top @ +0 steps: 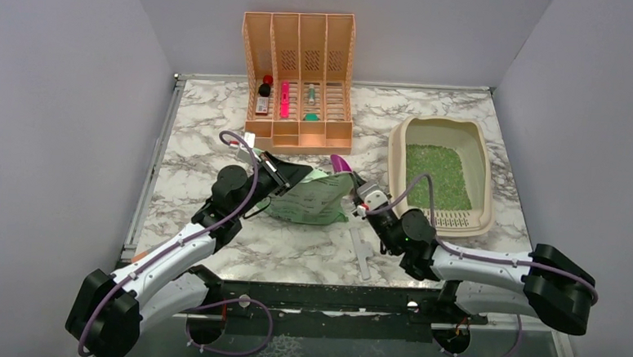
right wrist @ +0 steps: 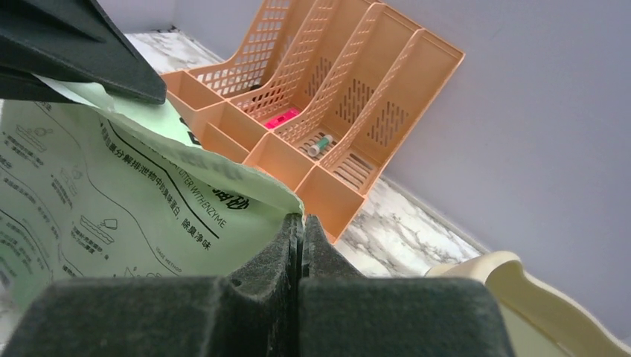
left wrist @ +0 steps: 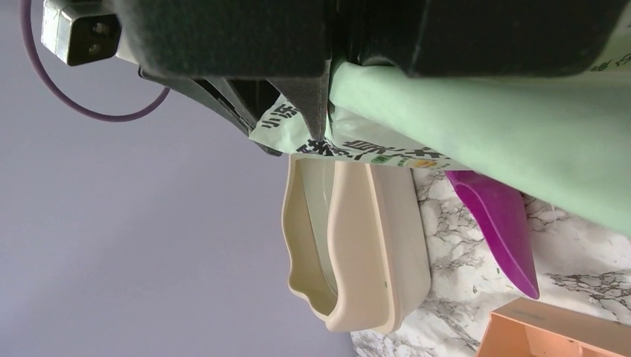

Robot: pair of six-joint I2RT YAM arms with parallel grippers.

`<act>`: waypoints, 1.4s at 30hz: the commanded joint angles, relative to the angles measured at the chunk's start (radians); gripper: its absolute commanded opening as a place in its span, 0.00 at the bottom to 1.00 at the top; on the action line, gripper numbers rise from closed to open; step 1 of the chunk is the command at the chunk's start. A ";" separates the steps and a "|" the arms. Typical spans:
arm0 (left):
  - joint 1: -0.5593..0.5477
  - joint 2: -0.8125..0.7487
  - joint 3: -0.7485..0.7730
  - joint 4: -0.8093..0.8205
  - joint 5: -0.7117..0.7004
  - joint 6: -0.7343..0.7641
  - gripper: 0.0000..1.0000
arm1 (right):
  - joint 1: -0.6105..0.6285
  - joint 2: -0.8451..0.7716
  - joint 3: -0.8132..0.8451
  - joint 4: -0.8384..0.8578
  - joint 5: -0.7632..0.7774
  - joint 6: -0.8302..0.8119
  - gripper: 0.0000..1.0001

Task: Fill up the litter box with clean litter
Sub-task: Close the cat litter bag at the center of the board.

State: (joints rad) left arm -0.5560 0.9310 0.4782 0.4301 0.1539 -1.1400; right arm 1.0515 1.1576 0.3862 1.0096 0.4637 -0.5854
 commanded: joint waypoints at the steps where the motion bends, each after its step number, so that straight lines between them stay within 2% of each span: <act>1: 0.019 -0.022 0.045 0.174 -0.021 0.046 0.00 | -0.030 -0.147 0.013 -0.006 0.196 0.122 0.01; 5: 0.022 -0.019 0.054 0.173 -0.024 0.066 0.00 | -0.031 -0.381 0.060 -0.381 0.125 0.324 0.01; 8: 0.024 -0.017 0.059 0.172 -0.018 0.084 0.00 | -0.034 -0.467 0.149 -0.605 0.061 0.426 0.10; 10: 0.025 -0.013 0.067 0.173 -0.003 0.105 0.00 | -0.041 -0.435 0.251 -0.769 -0.001 0.528 0.21; 12: 0.025 -0.017 0.076 0.174 0.015 0.133 0.00 | -0.070 -0.341 0.374 -0.936 -0.056 0.664 0.38; 14: 0.025 -0.024 0.083 0.175 0.030 0.172 0.00 | -0.154 -0.228 0.497 -1.117 -0.225 0.780 0.48; 16: 0.025 -0.034 0.088 0.176 0.046 0.210 0.00 | -0.311 -0.118 0.590 -1.204 -0.519 0.902 0.51; 18: 0.025 -0.045 0.093 0.175 0.061 0.237 0.00 | -0.483 -0.006 0.643 -1.228 -0.850 0.975 0.41; 19: 0.024 -0.047 0.094 0.174 0.066 0.248 0.00 | -0.548 0.031 0.658 -1.222 -1.000 0.984 0.34; 20: 0.026 -0.046 0.093 0.174 0.070 0.251 0.00 | -0.583 0.056 0.671 -1.223 -1.108 0.987 0.32; 21: 0.026 -0.044 0.093 0.174 0.073 0.253 0.00 | -0.593 0.066 0.670 -1.208 -1.170 0.987 0.34; 23: 0.027 -0.035 0.090 0.180 0.083 0.253 0.00 | -0.594 0.078 0.640 -1.170 -1.290 0.985 0.47; 26: 0.028 -0.027 0.086 0.199 0.096 0.249 0.00 | -0.594 0.119 0.623 -1.210 -1.351 0.956 0.56; 32: 0.031 -0.033 0.084 0.208 0.101 0.240 0.00 | -0.594 0.201 0.662 -1.286 -1.449 0.874 0.56; 35: 0.034 -0.037 0.090 0.210 0.108 0.240 0.00 | -0.590 0.229 0.658 -1.339 -1.440 0.826 0.55; 36: 0.035 -0.037 0.092 0.210 0.108 0.237 0.00 | -0.589 0.235 0.658 -1.360 -1.422 0.805 0.54; 39: 0.038 -0.040 0.090 0.216 0.111 0.229 0.00 | -0.583 0.236 0.664 -1.394 -1.367 0.751 0.36; 41: 0.042 -0.044 0.085 0.222 0.111 0.221 0.00 | -0.581 0.237 0.671 -1.401 -1.366 0.729 0.33; 42: 0.045 -0.046 0.083 0.227 0.111 0.216 0.00 | -0.577 0.237 0.673 -1.404 -1.367 0.716 0.27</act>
State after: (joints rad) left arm -0.5304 0.9352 0.4828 0.4297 0.2543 -0.9524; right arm 0.4618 1.3914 1.0275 -0.3038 -0.9020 0.2150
